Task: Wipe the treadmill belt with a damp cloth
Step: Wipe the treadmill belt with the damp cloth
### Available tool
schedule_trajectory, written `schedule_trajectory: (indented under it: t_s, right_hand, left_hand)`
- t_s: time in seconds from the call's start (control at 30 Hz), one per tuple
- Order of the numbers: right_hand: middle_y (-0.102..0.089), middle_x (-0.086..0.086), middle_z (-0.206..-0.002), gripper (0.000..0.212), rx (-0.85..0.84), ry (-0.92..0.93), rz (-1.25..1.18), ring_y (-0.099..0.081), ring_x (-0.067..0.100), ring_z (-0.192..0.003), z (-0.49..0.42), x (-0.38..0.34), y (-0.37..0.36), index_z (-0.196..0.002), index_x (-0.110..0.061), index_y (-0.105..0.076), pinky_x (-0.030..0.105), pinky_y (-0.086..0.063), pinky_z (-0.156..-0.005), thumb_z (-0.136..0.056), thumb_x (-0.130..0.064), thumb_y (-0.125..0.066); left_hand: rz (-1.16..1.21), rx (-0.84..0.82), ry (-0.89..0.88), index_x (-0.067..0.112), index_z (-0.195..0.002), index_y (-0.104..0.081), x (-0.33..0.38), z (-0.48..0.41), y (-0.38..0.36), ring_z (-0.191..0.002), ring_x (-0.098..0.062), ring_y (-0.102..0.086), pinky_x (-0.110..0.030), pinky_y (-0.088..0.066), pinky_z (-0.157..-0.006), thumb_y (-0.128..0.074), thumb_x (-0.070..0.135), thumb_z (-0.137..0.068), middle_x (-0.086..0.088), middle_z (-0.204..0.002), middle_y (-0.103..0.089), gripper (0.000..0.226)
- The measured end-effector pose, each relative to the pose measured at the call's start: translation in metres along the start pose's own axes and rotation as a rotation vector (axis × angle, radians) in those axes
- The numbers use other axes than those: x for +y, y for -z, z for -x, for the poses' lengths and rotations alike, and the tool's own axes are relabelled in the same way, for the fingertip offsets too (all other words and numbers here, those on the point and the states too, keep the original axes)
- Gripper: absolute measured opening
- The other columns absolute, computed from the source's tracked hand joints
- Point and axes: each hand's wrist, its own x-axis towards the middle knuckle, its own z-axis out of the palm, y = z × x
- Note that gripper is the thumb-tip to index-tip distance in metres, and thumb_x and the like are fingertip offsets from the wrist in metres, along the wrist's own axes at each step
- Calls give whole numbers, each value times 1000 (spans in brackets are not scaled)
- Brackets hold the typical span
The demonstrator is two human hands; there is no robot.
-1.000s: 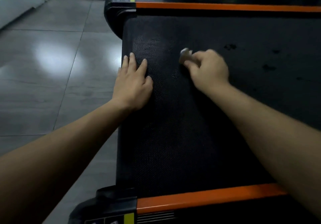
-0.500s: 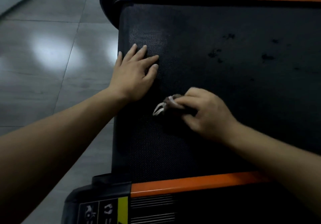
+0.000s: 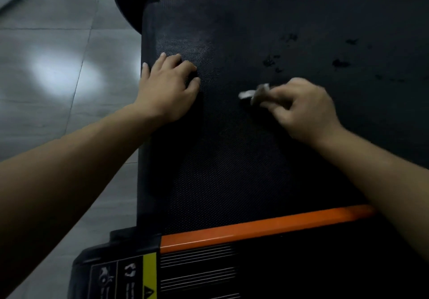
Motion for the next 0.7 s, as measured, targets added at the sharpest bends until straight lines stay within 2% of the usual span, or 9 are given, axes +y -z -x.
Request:
schedule_trajectory:
  t_s: [0.07, 0.13, 0.23, 0.33, 0.43, 0.53, 0.6, 0.67, 0.7]
  right_hand:
    - [-59, 1, -82, 22, 49, -35, -48, -59, 23, -75, 10, -7, -6, -99, -23, -77, 31, -42, -63, -85, -36, -68]
    - [-61, 2, -83, 25, -53, 152, -143, -60, 22, -74, 36, -30, -11, -96, -21, -76, 32, -45, -63, -80, -34, -61]
    - [-59, -1, -82, 28, -192, 286, -146, -58, 19, -72, 39, -32, -9, -96, -22, -76, 32, -44, -63, -81, -36, -58]
    - [-56, 0, -84, 30, 49, 61, 2, -61, 28, -81, -29, 13, -10, -101, -22, -75, 31, -43, -67, -85, -42, -59]
    - [-59, 1, -98, 31, 168, -231, 1, -60, 26, -95, -72, 39, -15, -109, -25, -72, 35, -47, -81, -89, -47, -64]
    - [-61, 2, -91, 26, 106, -36, -52, -59, 21, -84, -49, 11, -27, -104, -28, -75, 33, -46, -75, -87, -45, -65]
    - [-59, 0, -84, 27, -29, 105, -89, -58, 20, -78, -34, 4, -22, -102, -29, -75, 32, -45, -69, -84, -46, -64]
    - [-57, -1, -84, 30, 21, 92, 22, -59, 24, -82, -62, 24, -18, -102, -27, -74, 32, -42, -68, -86, -49, -62]
    - [-56, -1, -85, 30, 89, -12, 57, -60, 25, -85, -84, 39, -17, -102, -26, -73, 31, -40, -68, -88, -49, -61]
  left_hand:
    - [-20, -2, 21, 21, -132, -57, 10, -7, 1, -150, -32, -27, -58, -5, -124, -40, 49, -104, -12, -151, -44, 43]
    - [-2, -19, 40, 22, -132, -56, 20, -18, 3, -147, -32, -31, -59, -6, -124, -40, 50, -103, -13, -149, -46, 44]
    - [9, -51, 91, 36, -154, -39, 29, -29, 0, -158, -30, -6, -61, 5, -123, -35, 53, -104, -6, -168, -23, 53]
    - [-87, -62, 91, 39, -161, -22, 33, -28, -13, -158, -28, 9, -59, 12, -123, -25, 55, -105, -3, -172, -4, 58]
    - [-96, -60, 82, 39, -161, -19, 30, -28, -15, -158, -26, 12, -56, 13, -123, -21, 55, -105, -3, -172, 0, 58]
    - [-120, -66, 83, 40, -161, -17, 27, -29, -16, -157, -25, 13, -56, 13, -123, -22, 54, -105, -2, -172, 1, 57]
    - [-140, -61, 77, 40, -161, -15, 27, -29, -17, -157, -25, 13, -56, 13, -123, -23, 53, -105, -2, -172, 3, 59]
    - [-165, -69, 72, 40, -162, -12, 27, -30, -18, -157, -26, 15, -57, 14, -123, -21, 56, -104, -3, -172, 5, 61]
    - [-178, -70, 71, 39, -162, -11, 27, -29, -19, -157, -27, 16, -58, 14, -122, -20, 57, -103, -3, -172, 5, 62]
